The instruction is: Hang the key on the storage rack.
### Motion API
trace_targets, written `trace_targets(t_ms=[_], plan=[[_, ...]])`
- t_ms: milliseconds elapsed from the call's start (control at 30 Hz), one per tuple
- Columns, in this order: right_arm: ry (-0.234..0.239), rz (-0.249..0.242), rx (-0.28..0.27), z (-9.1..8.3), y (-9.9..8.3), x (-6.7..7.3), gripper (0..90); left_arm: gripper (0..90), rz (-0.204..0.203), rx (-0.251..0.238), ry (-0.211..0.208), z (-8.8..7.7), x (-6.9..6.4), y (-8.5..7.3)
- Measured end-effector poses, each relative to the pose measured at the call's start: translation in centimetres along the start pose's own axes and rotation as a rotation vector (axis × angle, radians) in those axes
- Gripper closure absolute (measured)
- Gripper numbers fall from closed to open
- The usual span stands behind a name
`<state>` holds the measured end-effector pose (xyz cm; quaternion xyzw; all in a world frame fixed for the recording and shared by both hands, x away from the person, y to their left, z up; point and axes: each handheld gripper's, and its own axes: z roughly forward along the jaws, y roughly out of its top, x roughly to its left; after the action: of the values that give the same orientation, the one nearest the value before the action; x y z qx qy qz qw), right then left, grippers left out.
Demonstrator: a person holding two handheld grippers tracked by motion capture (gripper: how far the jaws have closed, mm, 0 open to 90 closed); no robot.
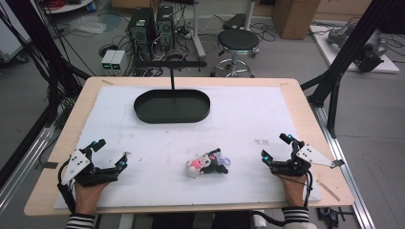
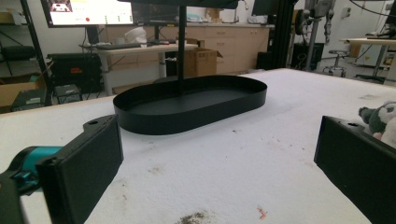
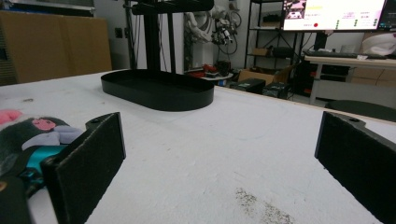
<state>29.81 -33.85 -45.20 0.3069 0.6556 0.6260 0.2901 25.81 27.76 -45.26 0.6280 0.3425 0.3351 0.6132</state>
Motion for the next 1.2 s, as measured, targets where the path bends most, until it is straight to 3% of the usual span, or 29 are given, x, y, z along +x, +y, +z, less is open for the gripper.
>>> trace_targets(t_ms=[300, 467, 833, 933, 1000, 1200], plan=[[-0.001, 0.010, 0.000, 0.0, 0.0, -0.1, 0.7, 1.7, 0.014, -0.002, -0.002, 0.0, -0.1, 0.0], [-0.001, 0.002, 0.003, 0.0, 0.0, 0.0, 0.7, 1.7, 0.002, 0.006, -0.002, 0.1, 0.0, 0.0], [0.006, 0.036, 0.002, 0.1, 0.4, -0.4, 0.7, 1.7, 0.001, 0.006, 0.003, 0.1, 0.0, 0.0], [0.032, 0.035, -0.011, 0.2, 1.2, -0.5, 0.7, 1.7, -0.002, 0.010, 0.002, 0.1, 0.0, 0.0], [0.070, 0.041, -0.006, 0.3, 2.1, -0.5, 0.7, 1.7, -0.003, 0.011, 0.002, 0.1, 0.0, 0.0], [0.181, 0.000, 0.024, 1.6, 5.7, -0.3, 0.7, 1.7, -0.002, 0.010, 0.001, 0.1, 0.0, 0.0]])
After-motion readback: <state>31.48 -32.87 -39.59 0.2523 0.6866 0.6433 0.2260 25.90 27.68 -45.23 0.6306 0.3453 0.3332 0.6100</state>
